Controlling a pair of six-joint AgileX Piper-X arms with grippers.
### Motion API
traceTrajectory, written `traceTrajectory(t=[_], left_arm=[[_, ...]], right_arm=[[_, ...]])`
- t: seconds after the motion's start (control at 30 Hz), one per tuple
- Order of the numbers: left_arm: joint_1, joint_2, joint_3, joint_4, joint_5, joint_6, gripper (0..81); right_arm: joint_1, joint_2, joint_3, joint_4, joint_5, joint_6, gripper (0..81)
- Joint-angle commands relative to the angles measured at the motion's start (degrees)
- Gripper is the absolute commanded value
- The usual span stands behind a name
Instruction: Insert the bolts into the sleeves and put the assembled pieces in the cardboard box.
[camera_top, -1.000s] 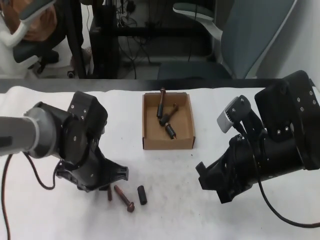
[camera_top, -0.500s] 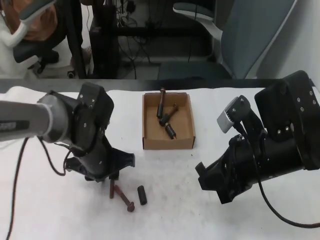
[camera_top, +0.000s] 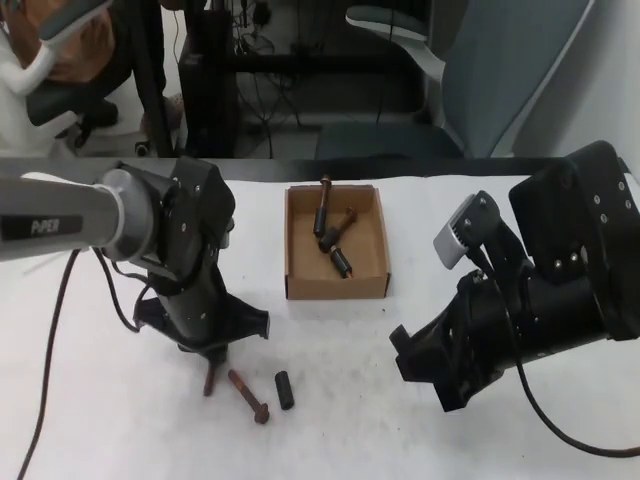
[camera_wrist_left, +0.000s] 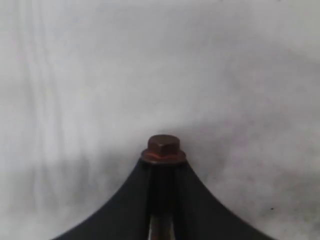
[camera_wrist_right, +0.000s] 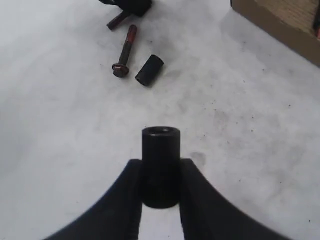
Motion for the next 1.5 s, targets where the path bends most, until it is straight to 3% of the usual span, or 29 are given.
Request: traceTrajectory(t=[0.0,0.13,0.27,0.4,0.53,0.9,1.3,1.47], left_arm=[[-0.2,-1.6,1.2,-5.4,6.0,3.2,1.7],[-0.8,-9.5,6.1,-18.8,16.6,2.0,1.7],[-2.9,-18.5,15.0,-38.4,22.2,1.6,1.7],[-5.6,-24.4,25.5,-67.1,26.7,-0.8,1.7],[-9.0,-24.6,32.1,-87.2,26.5,-9.9,1.7],[-19.7,-24.6,33.4,-91.3,16.7,-11.2,1.7],[-20.0,-24.4,33.4,-91.2,15.7,-10.8,1.7],[-20.0,-24.4,33.4,-90.4,14.8,-10.6,1.7]], right_arm=[[0.8,-0.7,0.1,-0.4,-0.7,-1.7,0.4],[3.5,-2.6,5.0,-8.1,-0.7,-0.6,0.4],[8.0,-6.5,13.9,-27.0,0.6,5.6,0.4],[12.0,-8.5,22.4,-47.3,12.5,17.6,0.4],[14.9,-8.0,25.7,-58.8,22.3,22.1,0.4],[15.8,-4.7,25.3,-66.7,23.6,22.1,0.4],[15.8,-4.7,25.3,-66.5,17.8,22.4,0.4],[15.8,-4.7,25.3,-66.5,18.5,22.4,0.4]])
